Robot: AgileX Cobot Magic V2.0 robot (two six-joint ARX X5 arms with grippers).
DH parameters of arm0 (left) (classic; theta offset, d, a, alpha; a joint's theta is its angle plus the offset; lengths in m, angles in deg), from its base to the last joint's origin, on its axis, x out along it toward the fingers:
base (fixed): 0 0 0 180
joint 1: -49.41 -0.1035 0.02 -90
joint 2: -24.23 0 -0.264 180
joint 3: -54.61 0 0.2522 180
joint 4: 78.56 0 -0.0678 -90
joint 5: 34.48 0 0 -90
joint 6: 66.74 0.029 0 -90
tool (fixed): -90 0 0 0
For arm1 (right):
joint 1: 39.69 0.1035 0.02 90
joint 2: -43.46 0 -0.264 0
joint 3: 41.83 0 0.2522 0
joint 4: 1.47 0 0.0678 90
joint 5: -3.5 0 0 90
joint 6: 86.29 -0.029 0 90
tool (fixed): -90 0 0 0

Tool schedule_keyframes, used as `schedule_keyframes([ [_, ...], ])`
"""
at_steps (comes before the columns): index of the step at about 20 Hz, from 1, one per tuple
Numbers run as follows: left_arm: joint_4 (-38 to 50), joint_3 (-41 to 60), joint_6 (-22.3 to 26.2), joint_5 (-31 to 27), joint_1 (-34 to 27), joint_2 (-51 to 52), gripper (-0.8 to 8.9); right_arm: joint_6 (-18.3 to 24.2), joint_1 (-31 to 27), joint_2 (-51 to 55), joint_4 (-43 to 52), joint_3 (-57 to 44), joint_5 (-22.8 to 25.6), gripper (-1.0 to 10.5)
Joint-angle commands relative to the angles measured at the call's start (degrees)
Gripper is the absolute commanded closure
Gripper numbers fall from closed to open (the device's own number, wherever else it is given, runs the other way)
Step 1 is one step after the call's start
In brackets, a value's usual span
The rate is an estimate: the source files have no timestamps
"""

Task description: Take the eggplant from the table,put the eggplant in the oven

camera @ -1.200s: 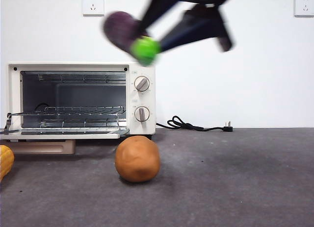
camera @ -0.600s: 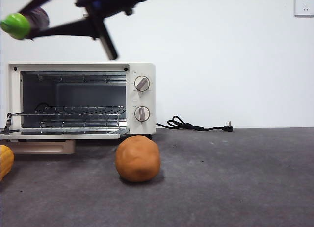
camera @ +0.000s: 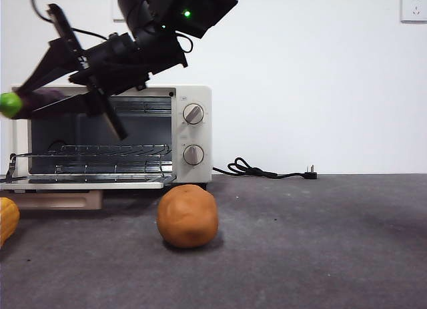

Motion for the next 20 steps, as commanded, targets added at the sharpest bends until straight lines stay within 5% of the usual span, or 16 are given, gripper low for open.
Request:
schedule_keyframes([
  [1, -0.6, 0.3, 0.5, 0.0, 0.5, 0.1, 8.20, -5.7, -1.3, -0.5, 0.7, 0.2, 6.3, 9.6],
  [10, -1.1, 0.3, 0.5, 0.0, 3.3, 0.1, 8.20, -10.9, -3.0, -1.2, 0.7, 0.2, 20.5, 9.6],
  [16, -1.5, 0.3, 0.5, 0.0, 5.2, 0.1, 8.20, -9.9, -3.0, -1.2, 1.2, 0.2, 34.9, 9.6],
  [20, -1.5, 0.3, 0.5, 0.0, 5.9, 0.1, 8.20, -6.9, -2.9, -1.2, 4.4, 0.2, 36.9, 9.4],
])
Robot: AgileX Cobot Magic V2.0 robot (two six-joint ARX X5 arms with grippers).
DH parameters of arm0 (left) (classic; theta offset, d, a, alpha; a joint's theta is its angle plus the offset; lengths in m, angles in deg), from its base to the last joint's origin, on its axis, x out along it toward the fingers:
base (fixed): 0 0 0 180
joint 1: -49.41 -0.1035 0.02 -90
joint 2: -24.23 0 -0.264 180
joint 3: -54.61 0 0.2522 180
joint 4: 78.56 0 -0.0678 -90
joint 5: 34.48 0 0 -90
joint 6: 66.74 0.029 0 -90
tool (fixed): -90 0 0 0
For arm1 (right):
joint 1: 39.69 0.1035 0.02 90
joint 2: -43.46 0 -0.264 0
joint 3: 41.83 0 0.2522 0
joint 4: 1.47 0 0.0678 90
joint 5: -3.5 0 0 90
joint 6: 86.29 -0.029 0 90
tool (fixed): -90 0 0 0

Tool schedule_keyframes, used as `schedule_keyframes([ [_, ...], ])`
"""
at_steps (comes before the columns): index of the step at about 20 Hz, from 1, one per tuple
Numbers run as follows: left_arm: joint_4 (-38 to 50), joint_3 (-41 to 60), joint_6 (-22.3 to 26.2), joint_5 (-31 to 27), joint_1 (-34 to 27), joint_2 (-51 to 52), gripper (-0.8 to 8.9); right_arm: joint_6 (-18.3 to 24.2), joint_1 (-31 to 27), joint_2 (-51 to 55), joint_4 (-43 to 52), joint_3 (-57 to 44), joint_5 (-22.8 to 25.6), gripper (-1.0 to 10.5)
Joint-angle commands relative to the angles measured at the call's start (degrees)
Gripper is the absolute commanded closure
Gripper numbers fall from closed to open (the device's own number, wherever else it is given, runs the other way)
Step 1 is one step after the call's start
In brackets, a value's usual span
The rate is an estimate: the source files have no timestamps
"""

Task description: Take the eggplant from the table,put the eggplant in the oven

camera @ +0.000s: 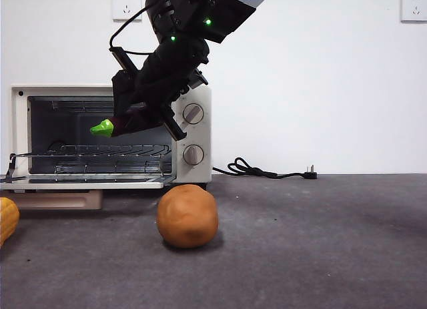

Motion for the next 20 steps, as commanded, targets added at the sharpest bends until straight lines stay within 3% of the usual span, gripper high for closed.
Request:
schedule_keyframes([
  [1, 0.0, 0.3, 0.5, 0.0, 0.5, 0.1, 8.20, 2.3, 0.3, -1.1, 2.4, 0.0, 1.4, 8.8],
  [3, 0.0, 0.3, 0.5, 0.0, 0.8, 0.1, 8.20, 2.3, 0.3, -1.1, 3.8, 0.0, 2.4, 6.5],
  [4, -0.1, 0.3, 0.5, 0.0, 0.9, 0.1, 8.20, 2.3, 0.3, -1.1, 4.5, 0.0, 2.6, 6.1],
  [12, -0.1, 0.3, 0.5, -0.4, 1.9, 0.1, 8.20, 4.3, 0.3, -1.1, 6.7, 0.0, 0.1, 6.0],
  [15, -0.1, 0.3, 0.7, -0.8, 2.4, 0.1, 8.20, 6.6, 0.3, -1.1, 6.5, 0.0, -2.9, 6.0],
  [20, -0.1, 0.3, 0.7, -5.4, 3.5, 0.1, 8.20, 9.6, 1.1, -0.3, 2.8, 1.2, -4.8, 6.0],
])
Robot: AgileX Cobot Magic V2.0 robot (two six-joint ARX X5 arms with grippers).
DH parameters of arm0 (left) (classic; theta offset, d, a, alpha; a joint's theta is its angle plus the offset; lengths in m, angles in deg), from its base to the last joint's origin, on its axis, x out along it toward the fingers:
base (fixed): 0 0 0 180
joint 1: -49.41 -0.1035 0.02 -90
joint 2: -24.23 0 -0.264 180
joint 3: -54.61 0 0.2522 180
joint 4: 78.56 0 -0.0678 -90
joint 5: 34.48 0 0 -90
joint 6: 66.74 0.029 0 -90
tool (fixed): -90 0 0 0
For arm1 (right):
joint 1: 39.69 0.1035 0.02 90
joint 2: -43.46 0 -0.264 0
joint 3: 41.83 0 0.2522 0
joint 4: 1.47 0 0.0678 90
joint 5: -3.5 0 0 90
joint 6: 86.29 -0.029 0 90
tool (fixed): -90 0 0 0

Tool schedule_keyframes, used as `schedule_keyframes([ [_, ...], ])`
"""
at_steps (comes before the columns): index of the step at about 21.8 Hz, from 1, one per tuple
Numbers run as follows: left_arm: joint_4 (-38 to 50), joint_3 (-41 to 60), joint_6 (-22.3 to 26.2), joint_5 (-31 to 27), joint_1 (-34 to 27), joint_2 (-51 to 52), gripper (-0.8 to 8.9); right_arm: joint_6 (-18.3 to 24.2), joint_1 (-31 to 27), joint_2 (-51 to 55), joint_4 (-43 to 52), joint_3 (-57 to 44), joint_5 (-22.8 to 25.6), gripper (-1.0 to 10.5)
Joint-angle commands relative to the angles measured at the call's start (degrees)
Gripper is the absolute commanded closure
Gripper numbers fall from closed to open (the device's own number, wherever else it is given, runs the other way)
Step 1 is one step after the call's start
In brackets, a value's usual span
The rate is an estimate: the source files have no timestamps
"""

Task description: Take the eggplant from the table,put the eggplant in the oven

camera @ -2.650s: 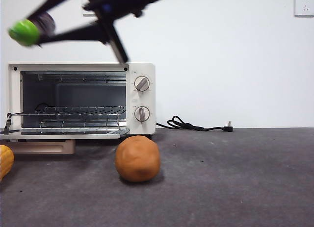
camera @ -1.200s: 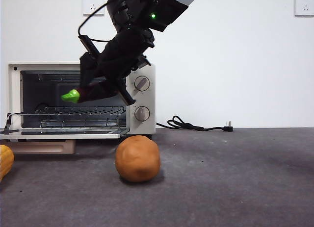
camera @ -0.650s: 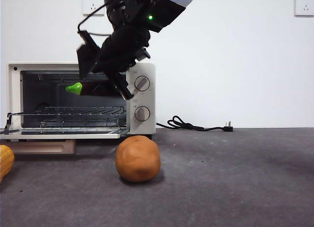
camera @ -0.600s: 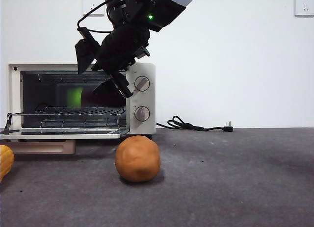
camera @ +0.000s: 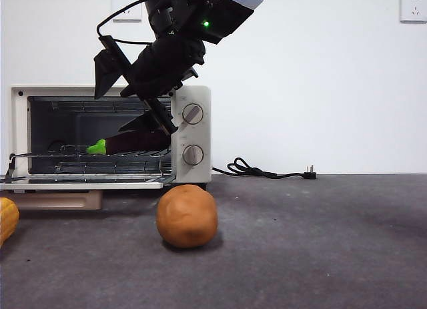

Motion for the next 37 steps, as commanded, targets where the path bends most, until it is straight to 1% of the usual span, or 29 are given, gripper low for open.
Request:
schedule_keyframes([
  [1, 0.2, 0.3, 0.7, -0.3, 0.5, 0.1, 8.20, 4.1, 0.8, 0.4, -2.6, 1.5, 0.0, 6.0],
  [6, 0.2, 0.3, 0.7, -0.3, 0.6, 0.1, 8.20, 9.6, 1.5, 1.9, -6.9, 4.4, 0.5, 6.0],
  [8, 0.2, 0.3, 0.7, -0.3, 0.6, 0.1, 8.20, 14.2, 1.8, 3.2, -11.4, 7.0, 0.5, 6.0],
  [13, 0.2, 0.3, 0.7, -0.3, 0.6, 0.1, 8.20, 28.8, 1.8, 5.2, -30.2, 18.6, 0.3, 6.0],
  [20, 0.3, 0.3, 0.6, -0.3, 0.6, 0.1, 8.20, 44.3, 1.8, 5.4, -54.4, 34.3, 0.3, 6.0],
  [23, 0.3, 0.3, 0.6, -0.3, 0.6, 0.0, 8.20, 48.9, 1.8, 5.4, -65.1, 40.2, 0.3, 6.0],
  [24, 0.4, 0.3, 0.6, -0.3, 0.6, 0.0, 8.20, 49.8, 1.9, 5.4, -67.8, 41.6, 0.3, 6.0],
  [27, 0.9, 0.3, 0.6, -0.3, 0.6, -0.1, 8.20, 49.7, 2.1, 6.0, -71.5, 44.9, -1.0, 6.0],
  [30, 1.3, 0.3, 0.6, -0.3, 0.6, -0.1, 8.20, 49.9, 2.1, 7.6, -73.1, 46.9, -1.9, 6.0],
  [34, 1.3, 0.3, 0.6, -0.3, 0.6, -0.1, 8.20, 51.0, 2.6, 10.5, -75.4, 47.9, -1.9, 6.0],
  [37, 1.4, 0.3, 0.6, -0.3, 0.6, -0.1, 8.20, 51.2, 2.6, 13.5, -75.4, 47.9, -1.9, 6.0],
])
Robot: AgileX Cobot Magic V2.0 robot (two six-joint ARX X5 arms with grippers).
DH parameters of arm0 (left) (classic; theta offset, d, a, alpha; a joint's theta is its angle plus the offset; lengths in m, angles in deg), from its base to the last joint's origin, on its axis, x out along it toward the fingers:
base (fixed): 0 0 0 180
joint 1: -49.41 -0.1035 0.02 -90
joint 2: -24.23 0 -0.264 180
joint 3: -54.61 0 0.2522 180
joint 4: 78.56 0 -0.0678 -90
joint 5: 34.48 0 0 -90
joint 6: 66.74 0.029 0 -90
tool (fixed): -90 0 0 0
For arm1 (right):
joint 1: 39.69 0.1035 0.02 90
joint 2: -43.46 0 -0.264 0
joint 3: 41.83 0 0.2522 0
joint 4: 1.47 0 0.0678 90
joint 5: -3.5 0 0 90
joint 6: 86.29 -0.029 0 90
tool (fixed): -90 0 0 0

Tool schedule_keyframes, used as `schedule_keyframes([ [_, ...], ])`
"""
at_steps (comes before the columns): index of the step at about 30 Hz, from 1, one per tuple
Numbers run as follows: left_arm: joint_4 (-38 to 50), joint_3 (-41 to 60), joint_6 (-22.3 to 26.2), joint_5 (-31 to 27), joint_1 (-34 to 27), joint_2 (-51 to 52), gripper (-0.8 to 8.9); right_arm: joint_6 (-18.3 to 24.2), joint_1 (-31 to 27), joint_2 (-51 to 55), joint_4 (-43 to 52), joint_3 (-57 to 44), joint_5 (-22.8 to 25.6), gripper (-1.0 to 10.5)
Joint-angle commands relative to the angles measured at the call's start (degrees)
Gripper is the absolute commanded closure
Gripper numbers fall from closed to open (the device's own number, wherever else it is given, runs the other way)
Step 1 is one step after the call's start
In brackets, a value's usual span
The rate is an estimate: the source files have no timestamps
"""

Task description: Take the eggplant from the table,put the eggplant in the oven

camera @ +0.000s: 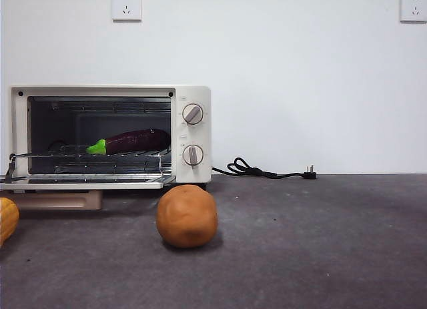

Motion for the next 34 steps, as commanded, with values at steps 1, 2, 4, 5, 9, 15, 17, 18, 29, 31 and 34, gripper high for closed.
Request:
schedule_keyframes([
  [1, 0.8, 0.3, 0.6, 0.0, 0.3, -0.1, 8.20, 1.2, 0.4, 3.0, -1.3, 0.5, -0.1, 6.0],
  [2, 0.9, 0.3, 0.6, 0.0, 0.3, -0.2, 8.20, 1.2, 0.5, 3.9, -1.3, 0.5, -0.1, 6.0],
  [4, 1.2, 0.3, 0.6, 0.0, 0.3, -0.2, 8.20, 1.2, 0.5, 5.9, -1.3, 0.5, -0.1, 6.0],
  [5, 1.5, 0.3, 0.5, 0.0, 0.3, -0.3, 8.20, 1.2, 0.5, 6.8, -1.3, 0.5, -0.1, 6.0],
  [9, 3.2, 0.3, 0.0, 0.1, 0.3, -0.7, 8.20, 1.2, 0.5, 10.3, -1.3, 0.4, -0.1, 6.0],
  [15, 4.1, 0.3, 0.0, 0.5, 0.3, -1.7, 8.20, 1.2, 0.5, 14.9, -1.4, -0.5, 1.0, 6.4],
  [17, 4.0, 0.3, 0.0, 0.5, 0.3, -1.9, 8.20, 1.3, 0.5, 16.7, -1.4, -2.4, 1.0, 6.7],
  [18, 4.0, 0.3, 0.0, 0.5, 0.3, -2.1, 8.20, 1.4, 0.5, 17.8, -1.4, -4.0, 0.9, 6.7],
  [29, 4.1, 0.3, 0.0, 0.5, 0.3, -2.3, 8.20, 5.0, 0.5, 33.3, -1.4, -32.4, 4.5, 6.6],
  [31, 4.0, 0.3, 0.0, 0.5, 0.3, -2.3, 8.20, 5.5, 0.5, 35.8, -1.4, -36.6, 6.3, 6.6],
  [34, 4.0, 0.3, 0.0, 0.5, 0.3, -2.3, 8.20, 5.5, 0.5, 38.8, -1.4, -41.2, 6.4, 6.6],
])
